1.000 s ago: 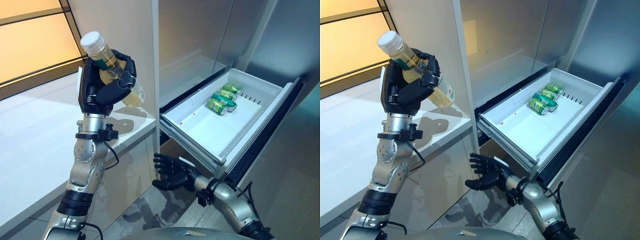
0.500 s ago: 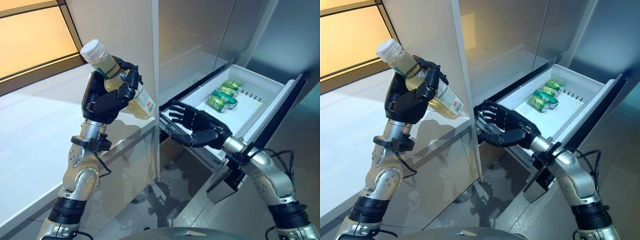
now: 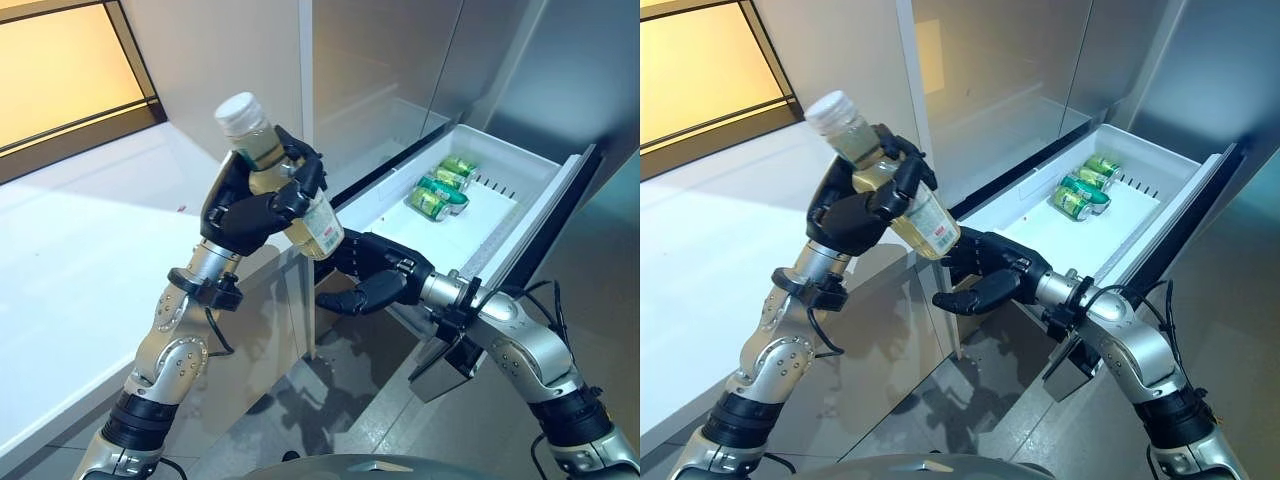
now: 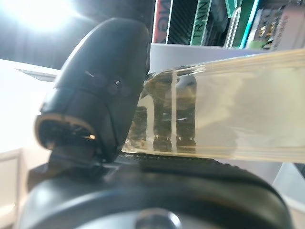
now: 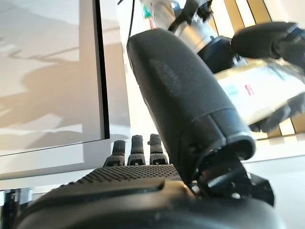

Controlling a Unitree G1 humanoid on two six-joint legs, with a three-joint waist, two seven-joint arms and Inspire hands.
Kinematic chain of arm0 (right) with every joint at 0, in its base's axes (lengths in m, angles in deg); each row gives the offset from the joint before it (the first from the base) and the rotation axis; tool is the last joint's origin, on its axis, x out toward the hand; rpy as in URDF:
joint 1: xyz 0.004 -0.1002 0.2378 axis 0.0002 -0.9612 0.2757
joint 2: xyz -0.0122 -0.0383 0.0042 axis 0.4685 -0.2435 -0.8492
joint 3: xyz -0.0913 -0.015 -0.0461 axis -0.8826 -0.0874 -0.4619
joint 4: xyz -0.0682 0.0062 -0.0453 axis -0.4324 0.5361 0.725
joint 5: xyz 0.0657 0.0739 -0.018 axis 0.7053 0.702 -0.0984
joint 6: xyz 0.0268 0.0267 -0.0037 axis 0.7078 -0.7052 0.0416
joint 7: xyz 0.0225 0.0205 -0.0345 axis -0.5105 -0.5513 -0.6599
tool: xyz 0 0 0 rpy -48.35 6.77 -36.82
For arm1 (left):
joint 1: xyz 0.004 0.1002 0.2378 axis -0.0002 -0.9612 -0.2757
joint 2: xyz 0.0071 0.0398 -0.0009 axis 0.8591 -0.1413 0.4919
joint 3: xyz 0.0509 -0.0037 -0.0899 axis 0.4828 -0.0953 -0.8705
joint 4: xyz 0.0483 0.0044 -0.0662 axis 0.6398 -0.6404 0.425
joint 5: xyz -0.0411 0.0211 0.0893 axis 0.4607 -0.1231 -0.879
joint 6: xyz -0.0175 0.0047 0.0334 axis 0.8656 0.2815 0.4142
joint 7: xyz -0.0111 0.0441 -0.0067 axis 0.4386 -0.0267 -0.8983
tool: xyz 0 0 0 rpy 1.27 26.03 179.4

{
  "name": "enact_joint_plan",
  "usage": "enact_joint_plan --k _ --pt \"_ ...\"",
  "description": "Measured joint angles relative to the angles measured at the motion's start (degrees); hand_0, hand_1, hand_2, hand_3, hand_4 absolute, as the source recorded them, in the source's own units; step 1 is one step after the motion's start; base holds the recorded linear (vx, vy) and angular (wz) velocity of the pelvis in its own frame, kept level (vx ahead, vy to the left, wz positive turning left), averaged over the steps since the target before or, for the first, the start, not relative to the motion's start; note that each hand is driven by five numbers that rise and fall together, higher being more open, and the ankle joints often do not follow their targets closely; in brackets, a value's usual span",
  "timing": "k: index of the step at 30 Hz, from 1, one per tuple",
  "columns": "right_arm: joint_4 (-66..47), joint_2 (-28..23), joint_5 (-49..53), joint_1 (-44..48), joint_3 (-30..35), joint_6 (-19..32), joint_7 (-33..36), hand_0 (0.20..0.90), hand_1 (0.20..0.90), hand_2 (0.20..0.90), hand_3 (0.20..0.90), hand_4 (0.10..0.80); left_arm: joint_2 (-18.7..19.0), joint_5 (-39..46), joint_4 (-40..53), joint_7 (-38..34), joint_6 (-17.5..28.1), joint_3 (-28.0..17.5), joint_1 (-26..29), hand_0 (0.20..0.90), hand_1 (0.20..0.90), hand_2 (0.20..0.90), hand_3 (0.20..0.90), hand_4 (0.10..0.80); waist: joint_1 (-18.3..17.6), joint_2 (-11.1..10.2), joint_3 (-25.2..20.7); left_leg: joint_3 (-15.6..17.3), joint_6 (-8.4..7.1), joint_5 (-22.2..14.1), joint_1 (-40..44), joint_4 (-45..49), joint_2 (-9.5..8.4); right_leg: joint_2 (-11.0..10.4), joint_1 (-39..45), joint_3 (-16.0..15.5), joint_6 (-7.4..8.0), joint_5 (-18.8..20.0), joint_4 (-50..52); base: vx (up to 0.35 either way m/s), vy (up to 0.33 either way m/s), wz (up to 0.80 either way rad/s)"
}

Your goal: Put drinks into fridge and close the fridge

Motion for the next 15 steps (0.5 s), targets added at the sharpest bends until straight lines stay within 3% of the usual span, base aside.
enact_joint_plan --k 15 --pt "0.01 -1.82 0.99 3.82 -2.86 -1.81 4.14 0.9 0.9 0.9 0.9 0.8 3.42 -6.43 -0.04 -0.3 -7.25 5.5 2.48 0.3 0.3 0.3 0.2 0.1 0.0 0.02 0.01 0.09 0.0 0.0 -0.01 0.0 0.01 0.01 0.05 0.06 0.0 0.0 0.0 0.0 0.0 0.0"
